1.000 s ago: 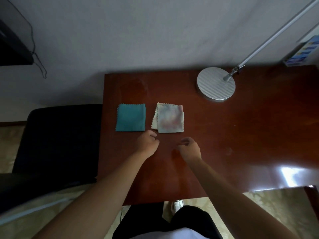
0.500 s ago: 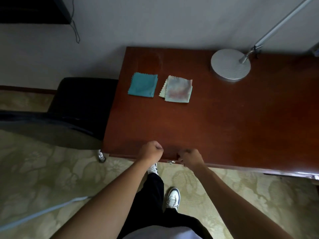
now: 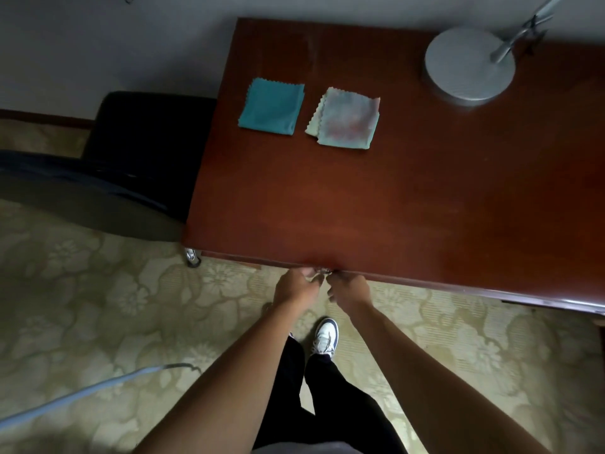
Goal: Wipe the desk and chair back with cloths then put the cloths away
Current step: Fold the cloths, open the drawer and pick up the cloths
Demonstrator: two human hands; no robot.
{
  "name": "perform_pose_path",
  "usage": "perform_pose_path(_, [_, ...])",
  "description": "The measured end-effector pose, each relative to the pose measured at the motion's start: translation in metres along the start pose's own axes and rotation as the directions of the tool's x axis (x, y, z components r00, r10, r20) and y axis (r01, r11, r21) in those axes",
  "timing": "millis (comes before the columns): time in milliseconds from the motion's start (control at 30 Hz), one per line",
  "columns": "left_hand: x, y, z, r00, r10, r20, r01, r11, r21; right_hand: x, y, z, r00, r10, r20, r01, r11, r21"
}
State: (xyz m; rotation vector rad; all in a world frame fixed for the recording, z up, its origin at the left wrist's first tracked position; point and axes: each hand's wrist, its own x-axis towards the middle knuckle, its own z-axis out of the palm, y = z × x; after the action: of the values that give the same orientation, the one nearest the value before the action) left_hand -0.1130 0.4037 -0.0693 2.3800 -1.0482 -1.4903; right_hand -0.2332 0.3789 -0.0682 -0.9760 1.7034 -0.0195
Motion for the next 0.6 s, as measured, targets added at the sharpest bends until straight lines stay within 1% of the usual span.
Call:
perform_pose_path(67, [0.003, -0.003, -0.001, 1.000, 0.005, -0.014, -0.005, 1.000, -0.022, -0.002, 0.002, -0.001, 1.000, 0.009, 0.001, -0.009, 1.000, -0.003])
perform_pose_path(133, [0.002, -0.006, -0.003, 0.998, 0.049, -0.031, -0.050, 0.999, -0.022, -0.009, 0.002, -0.002, 0.999, -0.053, 0.010, 0.053, 0.999, -0.012])
perform_pose_path(200, [0.004, -0.011, -0.004, 0.994, 0.091, -0.056, -0.092, 0.996, -0.020, -0.013, -0.001, 0.000, 0.995, -0.095, 0.017, 0.096, 0.993, -0.070])
perform_pose_path(300, [0.007, -0.020, -0.005, 0.987, 0.140, -0.084, -0.145, 0.988, -0.055, -0.014, -0.005, 0.001, 0.998, -0.057, -0.007, 0.056, 0.993, -0.108])
perform_pose_path(333, [0.008, -0.020, -0.004, 0.990, 0.120, -0.071, -0.128, 0.985, -0.118, -0.012, -0.006, 0.001, 0.999, -0.038, -0.015, 0.037, 0.996, -0.086])
perform_pose_path(367, [0.009, -0.020, -0.004, 0.995, 0.091, -0.034, -0.096, 0.971, -0.219, -0.011, -0.006, 0.001, 1.000, -0.011, -0.007, 0.011, 0.999, -0.040])
perform_pose_path(433, [0.008, -0.018, -0.001, 0.995, 0.044, 0.089, -0.005, 0.919, -0.395, -0.011, -0.004, 0.001, 0.998, 0.046, 0.040, -0.048, 0.998, 0.044])
perform_pose_path(500, [0.006, -0.016, 0.001, 0.984, 0.027, 0.176, 0.061, 0.879, -0.472, -0.011, -0.001, 0.000, 0.995, 0.061, 0.084, -0.067, 0.995, 0.072])
perform_pose_path(600, [0.005, -0.015, 0.002, 0.972, 0.018, 0.234, 0.121, 0.817, -0.564, -0.015, 0.001, -0.003, 0.993, 0.051, 0.107, -0.062, 0.994, 0.095])
